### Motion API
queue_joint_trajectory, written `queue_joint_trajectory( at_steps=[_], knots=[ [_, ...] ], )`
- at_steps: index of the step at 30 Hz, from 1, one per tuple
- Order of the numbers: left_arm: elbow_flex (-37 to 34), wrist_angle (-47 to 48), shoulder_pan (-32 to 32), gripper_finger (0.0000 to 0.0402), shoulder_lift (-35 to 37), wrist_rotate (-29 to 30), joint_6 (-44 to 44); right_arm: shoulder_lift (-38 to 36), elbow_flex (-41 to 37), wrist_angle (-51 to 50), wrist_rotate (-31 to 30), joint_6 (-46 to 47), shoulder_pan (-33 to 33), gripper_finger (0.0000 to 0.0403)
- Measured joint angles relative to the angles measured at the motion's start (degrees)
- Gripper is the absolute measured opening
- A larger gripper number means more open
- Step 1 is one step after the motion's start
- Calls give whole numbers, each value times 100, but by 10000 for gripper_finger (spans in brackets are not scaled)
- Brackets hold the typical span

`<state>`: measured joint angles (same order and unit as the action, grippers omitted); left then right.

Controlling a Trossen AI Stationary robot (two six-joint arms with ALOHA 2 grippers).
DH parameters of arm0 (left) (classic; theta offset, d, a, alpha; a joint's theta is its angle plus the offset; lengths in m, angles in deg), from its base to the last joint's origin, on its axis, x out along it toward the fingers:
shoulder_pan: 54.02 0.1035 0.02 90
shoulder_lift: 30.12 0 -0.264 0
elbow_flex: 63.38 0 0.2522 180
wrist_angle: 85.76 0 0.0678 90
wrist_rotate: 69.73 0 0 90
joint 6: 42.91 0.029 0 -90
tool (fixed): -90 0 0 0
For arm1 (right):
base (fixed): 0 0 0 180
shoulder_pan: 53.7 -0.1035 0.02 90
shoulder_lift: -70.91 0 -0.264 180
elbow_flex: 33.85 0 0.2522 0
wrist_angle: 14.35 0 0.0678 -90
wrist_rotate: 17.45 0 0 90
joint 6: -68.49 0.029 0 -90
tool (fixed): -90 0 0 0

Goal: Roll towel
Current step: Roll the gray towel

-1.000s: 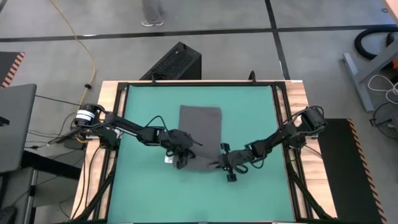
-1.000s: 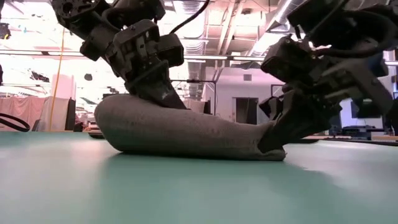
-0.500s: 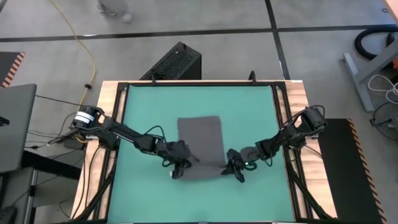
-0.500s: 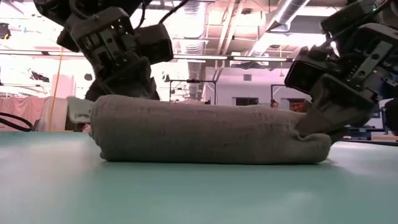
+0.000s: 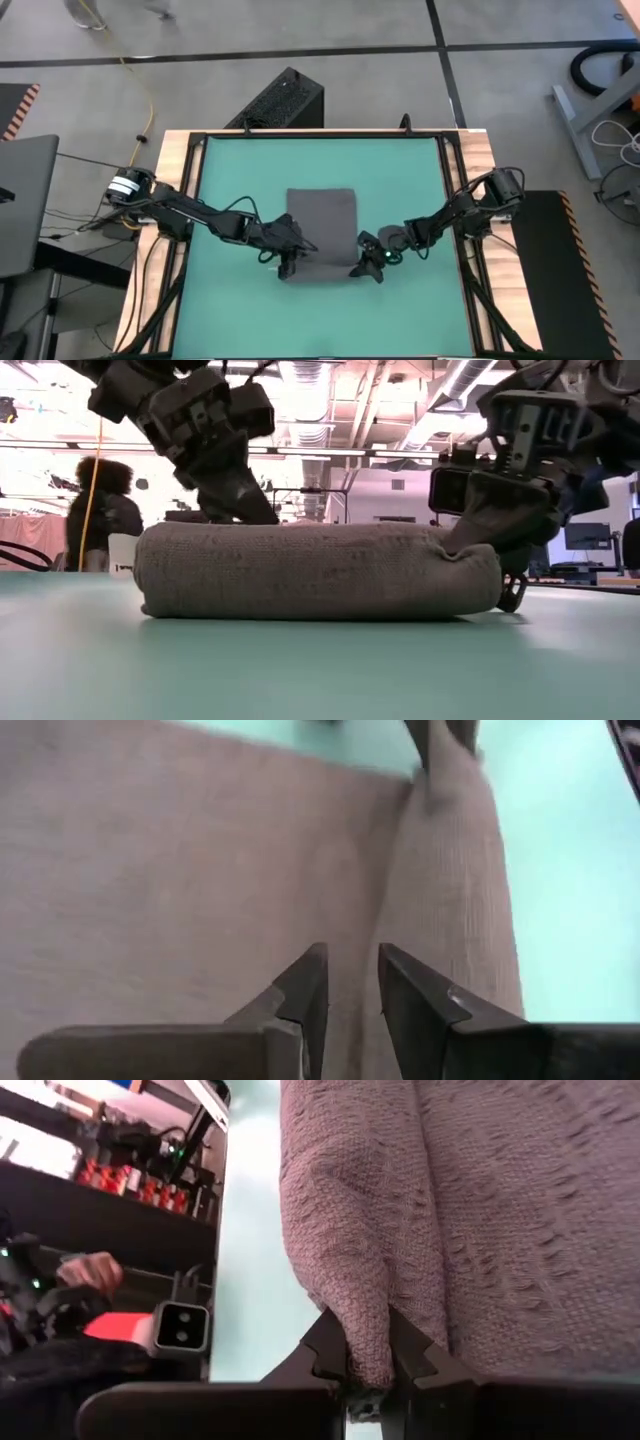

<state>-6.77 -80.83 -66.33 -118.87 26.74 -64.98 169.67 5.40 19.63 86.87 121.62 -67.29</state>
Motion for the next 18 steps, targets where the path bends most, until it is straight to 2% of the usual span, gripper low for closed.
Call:
queue_joint_trajectory(
  at_steps=[7, 18],
  knots=[
    [3, -631, -158, 73, 18, -103, 481, -4, 15, -649, 19, 276, 361, 40],
    [-2, -610, -192, 52, -519, 68, 642, -7, 13, -1021, -464, 558, 502, 40]
  ],
)
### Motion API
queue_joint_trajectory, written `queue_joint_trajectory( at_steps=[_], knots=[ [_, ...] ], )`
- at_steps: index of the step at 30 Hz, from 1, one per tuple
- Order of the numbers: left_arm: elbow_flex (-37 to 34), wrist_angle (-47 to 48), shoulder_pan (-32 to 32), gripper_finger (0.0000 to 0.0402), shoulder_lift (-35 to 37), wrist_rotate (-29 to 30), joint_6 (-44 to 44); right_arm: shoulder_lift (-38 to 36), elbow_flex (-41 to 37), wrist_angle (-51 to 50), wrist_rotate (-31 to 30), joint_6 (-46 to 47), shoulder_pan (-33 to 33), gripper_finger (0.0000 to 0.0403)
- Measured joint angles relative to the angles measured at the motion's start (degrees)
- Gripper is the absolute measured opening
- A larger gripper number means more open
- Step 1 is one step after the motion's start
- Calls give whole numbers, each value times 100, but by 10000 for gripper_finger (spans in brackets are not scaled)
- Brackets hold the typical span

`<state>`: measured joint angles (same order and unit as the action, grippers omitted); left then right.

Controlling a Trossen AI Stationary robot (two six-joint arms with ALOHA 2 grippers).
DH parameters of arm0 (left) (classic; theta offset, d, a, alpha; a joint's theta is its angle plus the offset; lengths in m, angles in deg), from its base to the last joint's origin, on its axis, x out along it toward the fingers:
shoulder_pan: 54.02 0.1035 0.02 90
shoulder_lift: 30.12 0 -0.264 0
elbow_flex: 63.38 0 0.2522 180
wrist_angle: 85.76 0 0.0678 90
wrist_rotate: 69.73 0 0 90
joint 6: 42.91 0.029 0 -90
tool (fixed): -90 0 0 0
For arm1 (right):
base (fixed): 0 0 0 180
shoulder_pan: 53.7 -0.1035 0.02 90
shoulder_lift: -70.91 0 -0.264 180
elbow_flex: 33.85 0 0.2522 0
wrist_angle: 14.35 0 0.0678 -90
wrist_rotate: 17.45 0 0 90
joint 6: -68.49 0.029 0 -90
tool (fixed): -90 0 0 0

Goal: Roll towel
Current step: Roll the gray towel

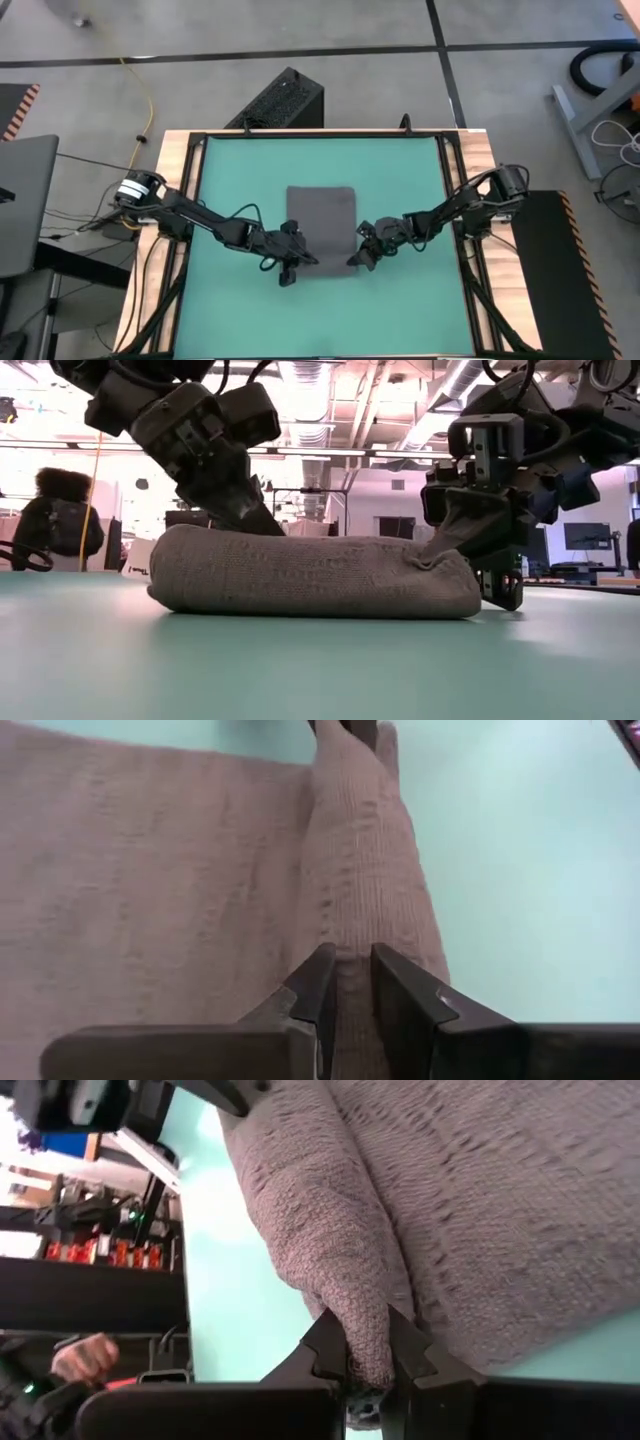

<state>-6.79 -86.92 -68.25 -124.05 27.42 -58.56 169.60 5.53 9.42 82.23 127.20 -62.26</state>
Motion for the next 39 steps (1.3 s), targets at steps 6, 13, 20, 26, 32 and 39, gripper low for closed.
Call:
queue_joint_trajectory(
  at_steps=[6, 13, 20, 26, 32, 39],
  knots=[
    [4, 21, 88, 38, 5, 117, 169, -2, 1, -156, -232, -16, -2, 44],
    [2, 191, 175, 13, 5, 119, 261, 4, 45, -174, -238, -44, -26, 91],
    [14, 100, 226, 1, -520, 228, 226, 16, 319, -715, -5, -340, 47, 139],
    [13, -9, 234, 0, -920, 617, 97, 24, 650, -1400, -389, -711, 36, 145],
    [-5, 284, 251, 0, -504, 987, 143, 21, 970, -2140, -467, -919, 95, 122],
    [-2, 277, 180, 0, 356, 1066, 398, 20, 975, -2212, -629, -955, 88, 93]
  ],
)
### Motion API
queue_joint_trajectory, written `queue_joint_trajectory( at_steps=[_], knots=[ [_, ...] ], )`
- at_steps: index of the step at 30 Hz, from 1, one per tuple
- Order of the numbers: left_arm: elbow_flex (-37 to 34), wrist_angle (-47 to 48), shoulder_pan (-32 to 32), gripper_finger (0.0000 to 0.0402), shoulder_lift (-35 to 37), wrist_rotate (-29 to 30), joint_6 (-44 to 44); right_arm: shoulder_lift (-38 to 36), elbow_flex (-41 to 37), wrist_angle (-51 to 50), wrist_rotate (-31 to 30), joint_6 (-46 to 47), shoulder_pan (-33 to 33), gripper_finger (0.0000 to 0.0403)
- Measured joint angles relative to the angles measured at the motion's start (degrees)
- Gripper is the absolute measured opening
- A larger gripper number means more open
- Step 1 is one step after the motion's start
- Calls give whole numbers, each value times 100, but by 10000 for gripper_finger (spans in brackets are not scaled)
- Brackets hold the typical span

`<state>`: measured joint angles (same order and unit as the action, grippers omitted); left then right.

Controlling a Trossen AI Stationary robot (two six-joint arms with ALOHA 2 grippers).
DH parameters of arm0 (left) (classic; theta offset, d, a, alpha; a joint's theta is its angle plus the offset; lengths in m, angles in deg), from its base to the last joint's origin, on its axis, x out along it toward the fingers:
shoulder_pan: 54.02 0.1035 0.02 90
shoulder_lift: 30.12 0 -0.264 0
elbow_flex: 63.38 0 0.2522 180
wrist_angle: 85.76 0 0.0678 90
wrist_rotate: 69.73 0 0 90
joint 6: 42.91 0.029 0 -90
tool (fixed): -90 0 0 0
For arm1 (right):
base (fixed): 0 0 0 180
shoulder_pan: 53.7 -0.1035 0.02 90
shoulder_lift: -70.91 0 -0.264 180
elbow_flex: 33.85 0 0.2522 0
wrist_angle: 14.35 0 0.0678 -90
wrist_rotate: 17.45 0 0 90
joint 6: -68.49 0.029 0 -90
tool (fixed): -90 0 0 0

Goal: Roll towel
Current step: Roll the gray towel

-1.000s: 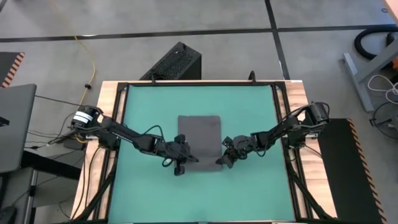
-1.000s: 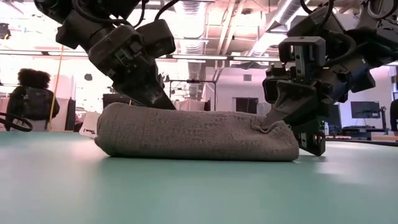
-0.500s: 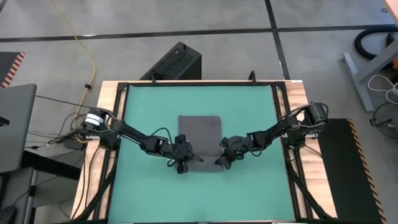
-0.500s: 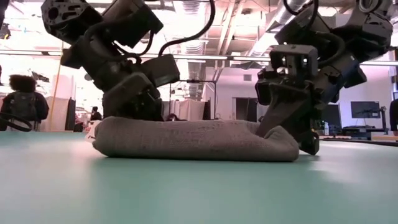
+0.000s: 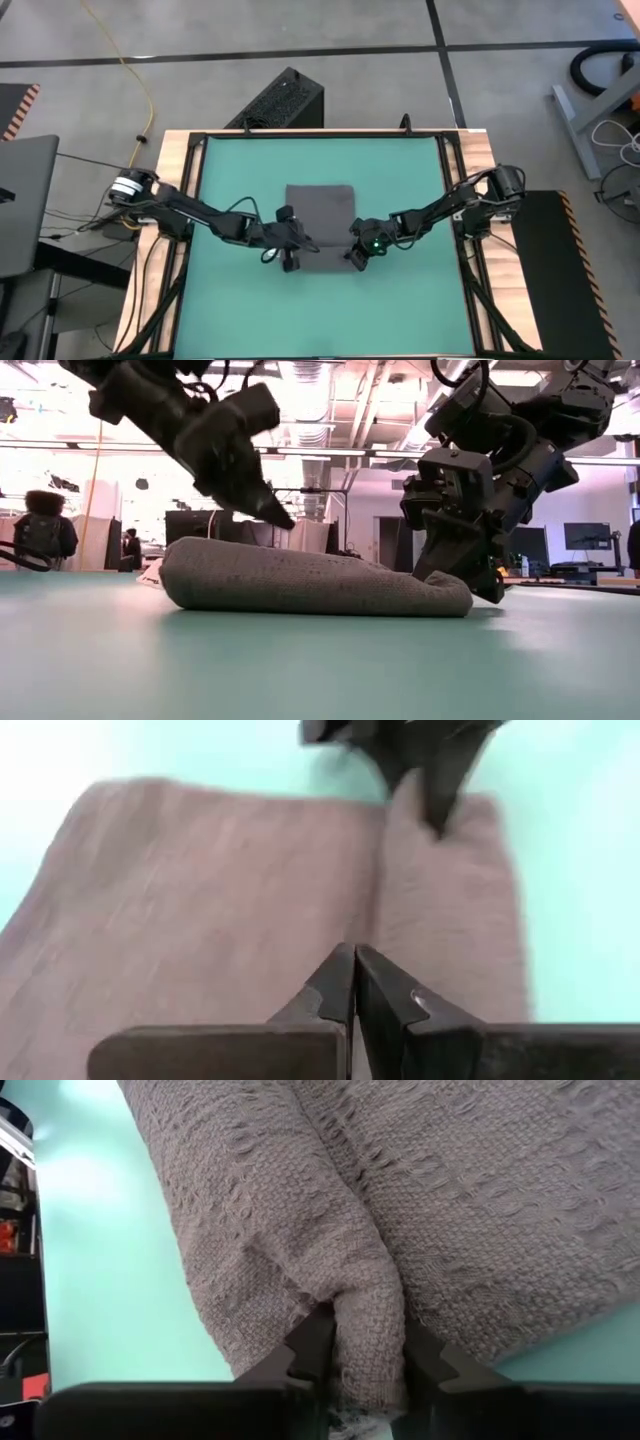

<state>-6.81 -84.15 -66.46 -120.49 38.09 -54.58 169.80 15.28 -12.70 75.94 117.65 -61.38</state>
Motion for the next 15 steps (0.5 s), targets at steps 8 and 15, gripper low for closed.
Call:
queue_joint_trajectory(
  at_steps=[8, 15],
  knots=[
    [3, -514, -204, 0, -496, -660, 6, 0, -2, 14, -30, -124, -2, 88],
    [4, -572, -176, 0, -1021, -602, -329, 0, -2, 40, 182, -351, 31, 109]
  ],
)
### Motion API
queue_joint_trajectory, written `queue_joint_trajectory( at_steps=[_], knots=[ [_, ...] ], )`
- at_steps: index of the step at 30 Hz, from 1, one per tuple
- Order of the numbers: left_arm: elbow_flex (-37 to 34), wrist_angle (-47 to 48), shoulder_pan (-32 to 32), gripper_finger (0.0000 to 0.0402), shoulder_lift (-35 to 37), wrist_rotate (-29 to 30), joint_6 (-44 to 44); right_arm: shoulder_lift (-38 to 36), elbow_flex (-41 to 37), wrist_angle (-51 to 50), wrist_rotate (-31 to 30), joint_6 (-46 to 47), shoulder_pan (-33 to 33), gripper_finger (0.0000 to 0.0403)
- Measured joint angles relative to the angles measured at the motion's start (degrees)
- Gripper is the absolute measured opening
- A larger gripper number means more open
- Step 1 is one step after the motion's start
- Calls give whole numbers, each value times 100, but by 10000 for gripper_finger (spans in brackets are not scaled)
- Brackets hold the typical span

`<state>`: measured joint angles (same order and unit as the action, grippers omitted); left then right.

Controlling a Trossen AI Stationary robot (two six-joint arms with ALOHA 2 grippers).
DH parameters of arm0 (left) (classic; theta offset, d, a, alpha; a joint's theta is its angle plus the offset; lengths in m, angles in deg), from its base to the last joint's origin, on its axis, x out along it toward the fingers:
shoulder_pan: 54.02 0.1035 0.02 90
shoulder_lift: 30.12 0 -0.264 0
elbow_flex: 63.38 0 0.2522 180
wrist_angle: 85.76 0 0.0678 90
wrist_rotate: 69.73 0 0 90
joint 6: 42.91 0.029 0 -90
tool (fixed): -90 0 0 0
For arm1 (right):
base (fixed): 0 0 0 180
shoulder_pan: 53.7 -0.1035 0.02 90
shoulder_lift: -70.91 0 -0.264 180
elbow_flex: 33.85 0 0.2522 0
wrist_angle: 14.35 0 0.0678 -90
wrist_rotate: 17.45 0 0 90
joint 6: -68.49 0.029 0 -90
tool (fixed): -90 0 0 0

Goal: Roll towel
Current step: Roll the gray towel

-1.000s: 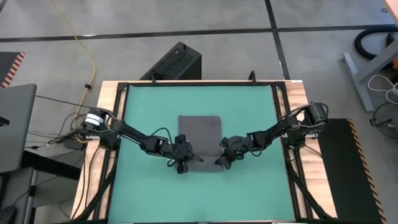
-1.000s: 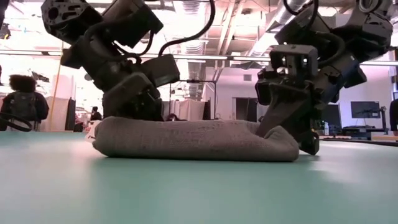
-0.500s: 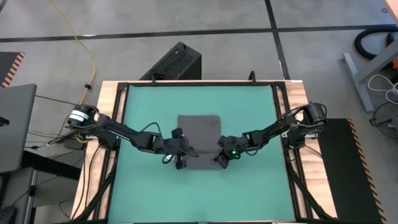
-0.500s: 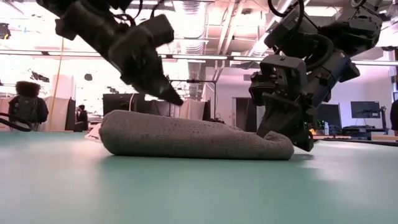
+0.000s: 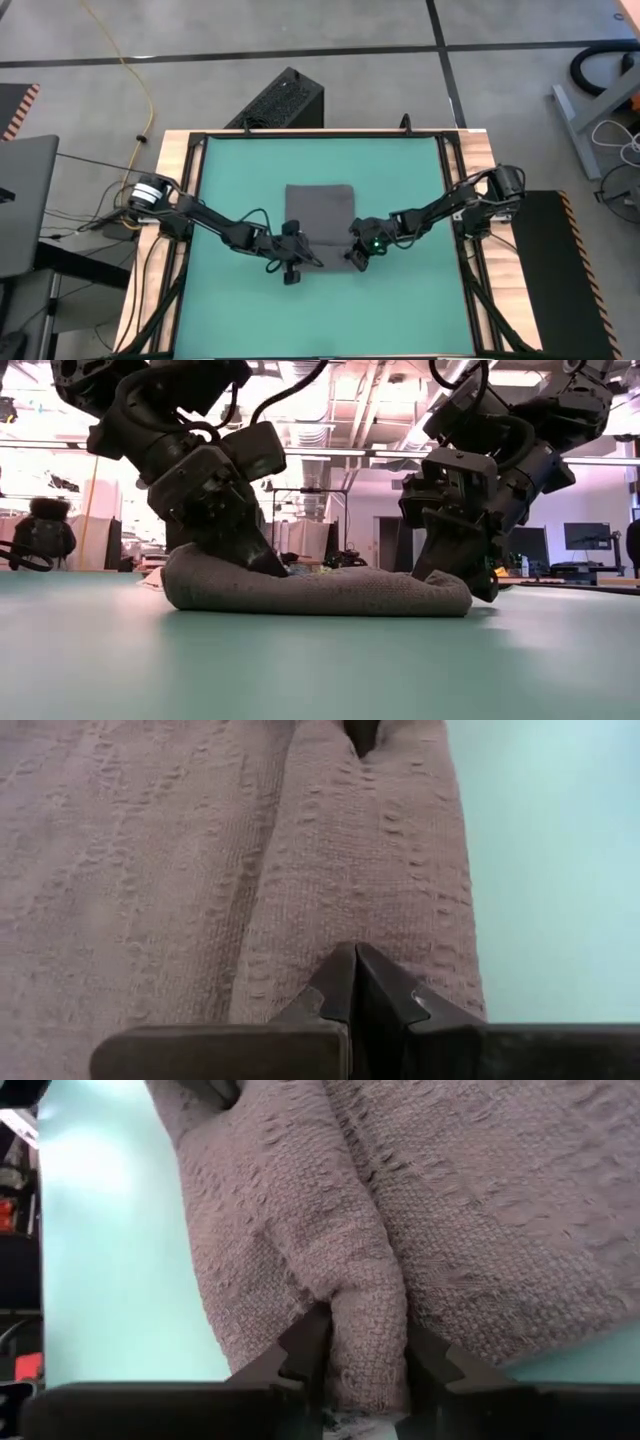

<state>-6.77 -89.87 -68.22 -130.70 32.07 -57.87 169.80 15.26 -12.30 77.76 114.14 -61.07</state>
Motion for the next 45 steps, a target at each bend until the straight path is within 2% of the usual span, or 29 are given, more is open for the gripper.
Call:
queue_joint_trajectory(
  at_steps=[4, 8, 15, 20, 23, 26, 28, 31, 33, 37, 45],
  knots=[
    [5, -4, 3, 0, -56, -1, -68, -179, 6, -90, 406, -62, 100, 143],
    [9, 0, 3, 0, -60, -31, -77, -632, -15, -555, 422, -146, 208, 171],
    [9, 23, 10, 0, -62, -98, -162, -1610, -26, -1708, 441, -654, 402, 184],
    [9, 40, 10, 0, -62, -122, -264, -2447, -24, -1936, 186, -1558, 291, 181],
    [7, 40, 42, 0, -62, -156, -334, -2737, -3, -1601, -22, -2656, -232, 181],
    [7, 40, 107, 0, -62, -252, -384, -2604, -2, -1369, -301, -4007, -913, 182],
    [7, 32, 137, 0, -62, -307, -420, -2389, -4, -1212, -766, -4563, -1301, 183],
    [4, 9, 157, 0, -62, -395, -450, -2014, -4, -998, -1789, -4765, -1664, 183],
    [4, 4, 156, 0, -62, -396, -488, -1757, -4, -985, -2263, -4791, -1774, 183],
    [4, 2, 156, 0, -65, -407, -575, -1337, -4, -817, -2363, -4907, -1800, 192],
    [2, -2, 163, 0, -65, -414, -659, -730, 2, -272, -2648, -5218, -1629, 240]
  ],
)
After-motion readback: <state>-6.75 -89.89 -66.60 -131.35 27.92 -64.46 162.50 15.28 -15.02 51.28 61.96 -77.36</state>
